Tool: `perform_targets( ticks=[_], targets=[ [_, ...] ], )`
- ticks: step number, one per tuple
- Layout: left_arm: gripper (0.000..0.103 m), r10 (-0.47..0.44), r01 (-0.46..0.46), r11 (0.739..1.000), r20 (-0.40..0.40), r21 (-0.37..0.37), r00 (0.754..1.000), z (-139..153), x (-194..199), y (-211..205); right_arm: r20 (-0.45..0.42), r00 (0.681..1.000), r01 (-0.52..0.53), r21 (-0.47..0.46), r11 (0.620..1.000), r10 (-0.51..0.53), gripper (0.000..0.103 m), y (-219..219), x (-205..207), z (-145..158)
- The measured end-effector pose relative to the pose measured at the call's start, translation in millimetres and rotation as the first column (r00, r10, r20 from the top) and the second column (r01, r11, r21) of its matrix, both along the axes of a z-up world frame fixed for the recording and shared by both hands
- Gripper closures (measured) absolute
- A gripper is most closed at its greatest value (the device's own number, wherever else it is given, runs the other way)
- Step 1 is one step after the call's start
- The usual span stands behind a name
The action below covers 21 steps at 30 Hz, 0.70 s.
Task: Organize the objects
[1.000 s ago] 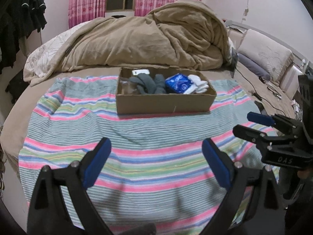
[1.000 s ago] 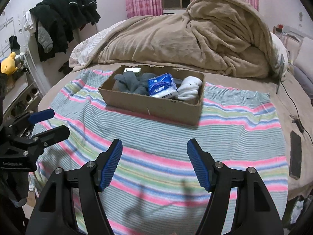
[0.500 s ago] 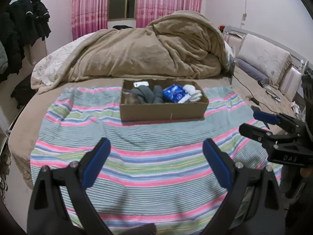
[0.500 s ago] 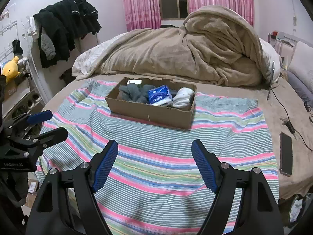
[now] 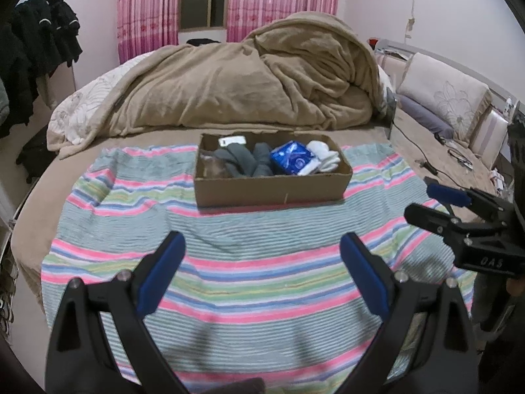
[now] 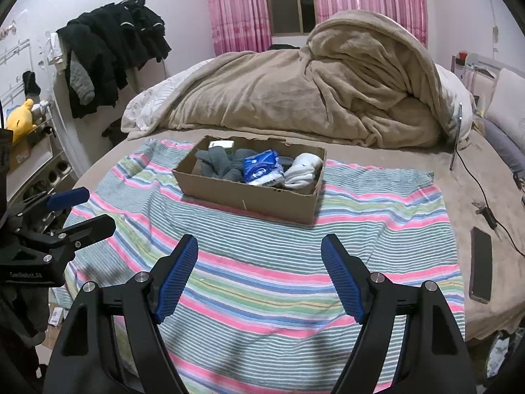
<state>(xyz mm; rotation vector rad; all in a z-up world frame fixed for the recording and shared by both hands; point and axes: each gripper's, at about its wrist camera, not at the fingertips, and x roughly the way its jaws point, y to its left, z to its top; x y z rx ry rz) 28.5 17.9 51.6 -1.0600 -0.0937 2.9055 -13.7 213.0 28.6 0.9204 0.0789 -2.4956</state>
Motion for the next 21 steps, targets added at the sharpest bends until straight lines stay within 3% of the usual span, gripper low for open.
perform_targets(
  ticks=[21],
  targets=[
    [0.007,-0.012,0.012,1.000,0.015,0.013,1.000,-18,-35,-7,0.033,0.999,0.019,0.034,0.999,-0.020,0.023,-7,-36,-23]
  ],
)
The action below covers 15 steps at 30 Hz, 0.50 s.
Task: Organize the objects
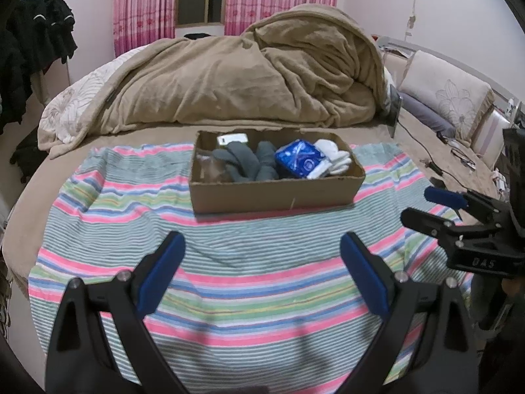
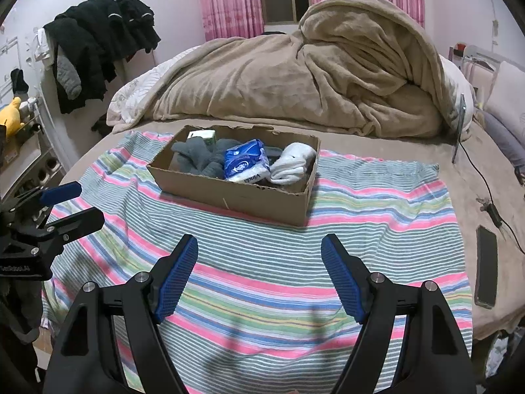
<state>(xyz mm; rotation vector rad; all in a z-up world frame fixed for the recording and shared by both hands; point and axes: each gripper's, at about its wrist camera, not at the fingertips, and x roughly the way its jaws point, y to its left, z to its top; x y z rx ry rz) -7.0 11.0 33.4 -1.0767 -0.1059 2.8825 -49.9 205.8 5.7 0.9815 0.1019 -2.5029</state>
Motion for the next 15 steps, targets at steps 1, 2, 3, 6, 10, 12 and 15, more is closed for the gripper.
perform_targets(
  ticks=[1,2,3,6,10,12,15],
  targets=[
    [0.007,0.000,0.000,1.000,-0.001,-0.003,1.000,0.2,0.0,-0.3,0.001,1.000,0.000,0.001,1.000,0.000,0.023,-0.3,-0.3,-0.4],
    [0.007,0.001,-0.001,1.000,-0.003,-0.009,1.000,1.0,-0.4,-0.5,0.002,1.000,0.000,0.001,1.000,0.000,0.023,-0.5,-1.0,-0.7],
    [0.007,0.003,-0.003,1.000,-0.004,-0.011,1.000,1.9,-0.6,-0.9,0.002,1.000,-0.001,0.004,1.000,0.001,0.023,-0.8,-1.2,-1.2],
    [0.007,0.007,-0.007,1.000,-0.006,-0.012,1.000,4.9,-0.8,-3.0,0.007,1.000,-0.001,0.014,1.000,0.001,0.023,-2.2,-3.3,-2.2],
    [0.006,0.005,-0.005,1.000,-0.006,-0.009,1.000,4.3,-0.9,-4.3,0.003,1.000,0.001,0.023,1.000,-0.001,0.023,-2.5,-3.7,-2.2],
    [0.006,0.004,-0.004,1.000,-0.001,-0.006,1.000,2.4,-2.4,-4.5,0.005,1.000,0.003,0.026,1.000,-0.003,0.023,-2.9,-4.9,-2.6],
    [0.006,0.009,-0.009,1.000,0.002,-0.004,1.000,0.4,-4.4,-6.2,0.005,1.000,0.004,0.028,1.000,-0.005,0.023,-3.8,-6.3,-3.0]
  ],
)
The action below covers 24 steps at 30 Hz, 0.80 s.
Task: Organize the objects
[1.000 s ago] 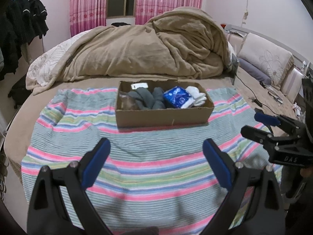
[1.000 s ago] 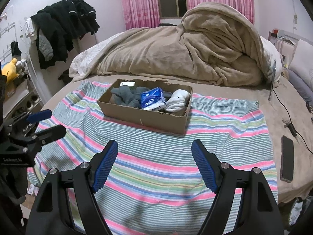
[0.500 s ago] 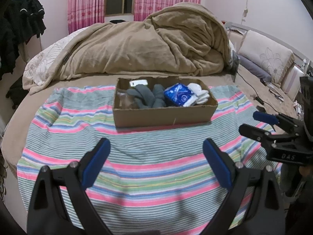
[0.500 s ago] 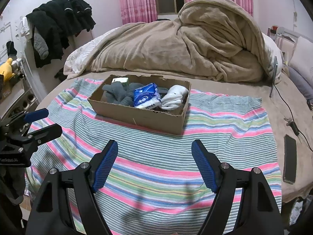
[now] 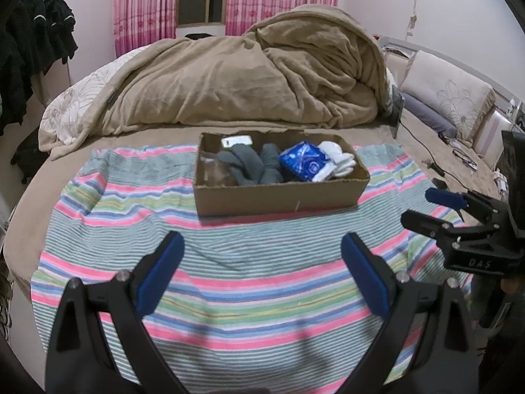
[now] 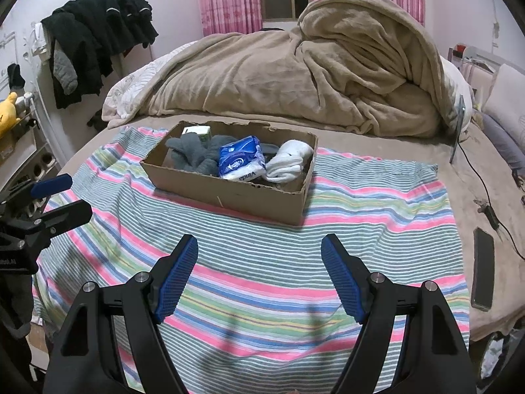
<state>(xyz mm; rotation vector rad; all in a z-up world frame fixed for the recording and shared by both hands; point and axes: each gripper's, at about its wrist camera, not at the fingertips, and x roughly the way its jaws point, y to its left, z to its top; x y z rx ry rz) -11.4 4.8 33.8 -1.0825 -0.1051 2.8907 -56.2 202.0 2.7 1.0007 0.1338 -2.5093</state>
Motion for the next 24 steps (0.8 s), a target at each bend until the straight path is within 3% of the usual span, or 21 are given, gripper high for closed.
perform_targets(
  ticks=[24],
  targets=[
    [0.005,0.003,-0.003,1.000,0.008,0.007,1.000,-5.4,-8.3,-7.0,0.003,1.000,0.004,0.010,1.000,-0.004,0.023,-3.2,-6.5,0.0]
  ],
)
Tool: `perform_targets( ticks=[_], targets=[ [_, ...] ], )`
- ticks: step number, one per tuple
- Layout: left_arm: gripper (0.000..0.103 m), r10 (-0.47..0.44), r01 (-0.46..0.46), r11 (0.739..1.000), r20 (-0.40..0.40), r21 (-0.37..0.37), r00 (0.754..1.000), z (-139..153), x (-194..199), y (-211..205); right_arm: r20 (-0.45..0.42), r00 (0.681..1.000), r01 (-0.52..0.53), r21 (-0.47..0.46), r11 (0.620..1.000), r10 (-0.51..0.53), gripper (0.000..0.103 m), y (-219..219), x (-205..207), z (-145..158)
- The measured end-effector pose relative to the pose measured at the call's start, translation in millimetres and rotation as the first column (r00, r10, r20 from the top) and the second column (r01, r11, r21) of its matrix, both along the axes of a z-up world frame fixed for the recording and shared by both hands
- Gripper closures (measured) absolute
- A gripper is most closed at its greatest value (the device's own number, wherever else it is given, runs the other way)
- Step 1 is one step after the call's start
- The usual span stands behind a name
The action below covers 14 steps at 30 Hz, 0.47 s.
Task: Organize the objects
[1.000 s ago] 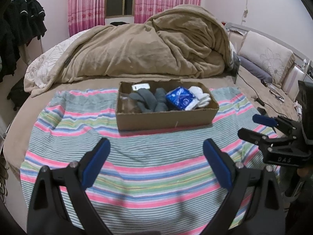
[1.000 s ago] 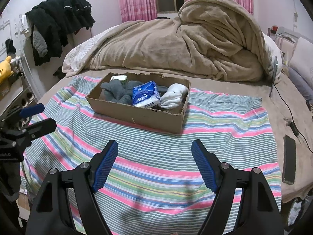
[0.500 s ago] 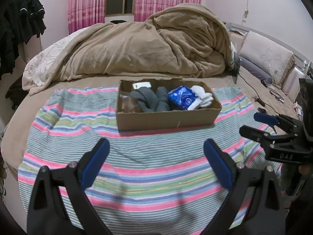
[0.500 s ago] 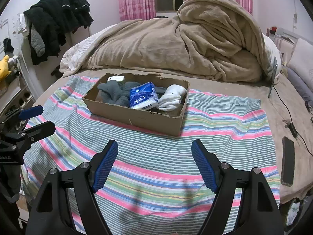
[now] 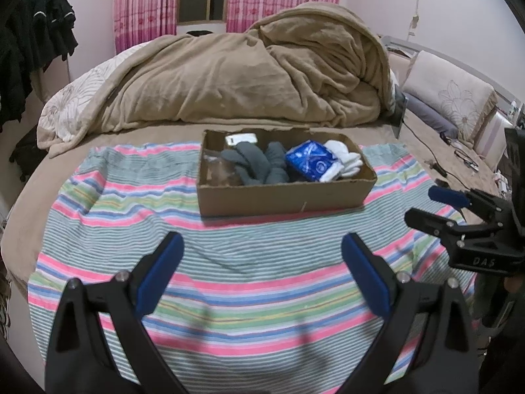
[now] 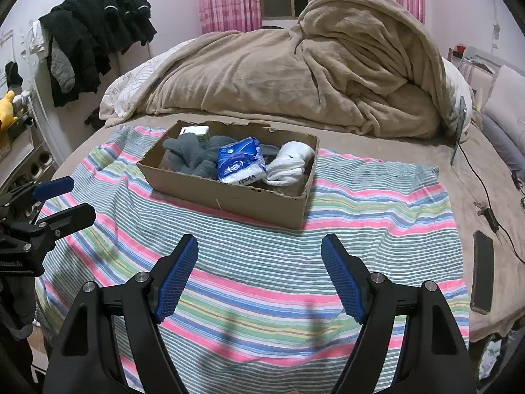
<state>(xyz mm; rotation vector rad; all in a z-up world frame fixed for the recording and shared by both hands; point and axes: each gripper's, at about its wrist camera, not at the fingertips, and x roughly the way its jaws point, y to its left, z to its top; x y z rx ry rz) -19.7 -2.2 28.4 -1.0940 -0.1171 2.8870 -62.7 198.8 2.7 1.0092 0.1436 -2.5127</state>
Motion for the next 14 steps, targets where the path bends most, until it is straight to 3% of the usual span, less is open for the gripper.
perform_targets(
  ticks=[14],
  targets=[
    [0.005,0.021,-0.021,1.000,-0.005,0.011,1.000,-4,-6,-12,0.006,1.000,-0.015,0.020,1.000,0.015,0.023,-13,-7,-3]
  ],
)
